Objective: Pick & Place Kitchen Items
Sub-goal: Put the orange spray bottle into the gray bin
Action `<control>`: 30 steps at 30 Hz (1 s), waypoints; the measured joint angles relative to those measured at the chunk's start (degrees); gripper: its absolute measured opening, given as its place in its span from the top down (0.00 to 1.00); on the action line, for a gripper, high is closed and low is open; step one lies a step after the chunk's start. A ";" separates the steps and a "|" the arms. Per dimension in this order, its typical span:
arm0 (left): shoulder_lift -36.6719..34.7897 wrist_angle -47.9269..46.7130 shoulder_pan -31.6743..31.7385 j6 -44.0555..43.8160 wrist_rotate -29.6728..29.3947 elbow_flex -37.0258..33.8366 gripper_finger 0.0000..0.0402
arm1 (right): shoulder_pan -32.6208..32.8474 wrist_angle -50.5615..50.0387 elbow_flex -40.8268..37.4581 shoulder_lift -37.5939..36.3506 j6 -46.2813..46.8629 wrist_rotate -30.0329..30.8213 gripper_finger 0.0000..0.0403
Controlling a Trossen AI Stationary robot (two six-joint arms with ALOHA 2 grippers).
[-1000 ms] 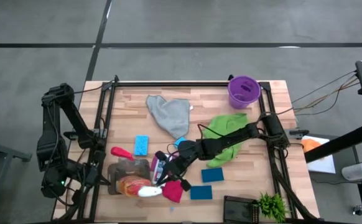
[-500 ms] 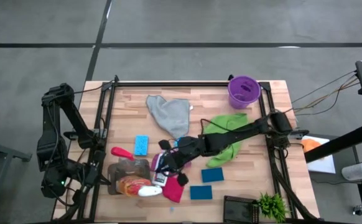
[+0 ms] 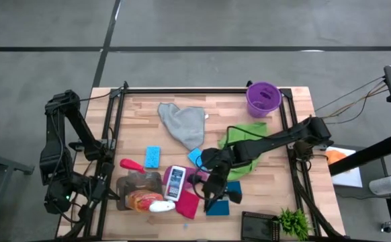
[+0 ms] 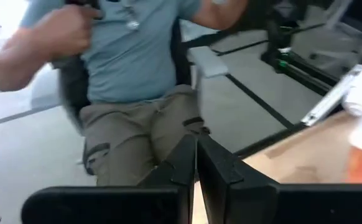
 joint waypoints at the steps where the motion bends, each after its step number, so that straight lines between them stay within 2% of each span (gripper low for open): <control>1: 0.00 0.00 0.02 -0.01 0.00 0.00 1.00 | -0.26 0.20 -0.04 0.87 -1.09 -1.47 0.96; 9: -0.04 0.72 0.02 0.92 -1.36 0.00 1.00 | -4.94 15.41 -0.05 7.82 -3.13 -11.43 0.96; 13: -0.04 0.82 0.04 1.50 -1.75 0.00 1.00 | -6.87 20.31 0.38 9.45 -2.19 -12.67 0.96; 30: -0.04 0.83 0.02 4.10 -5.04 0.00 1.00 | -6.98 20.26 14.13 19.27 -2.05 -16.11 0.96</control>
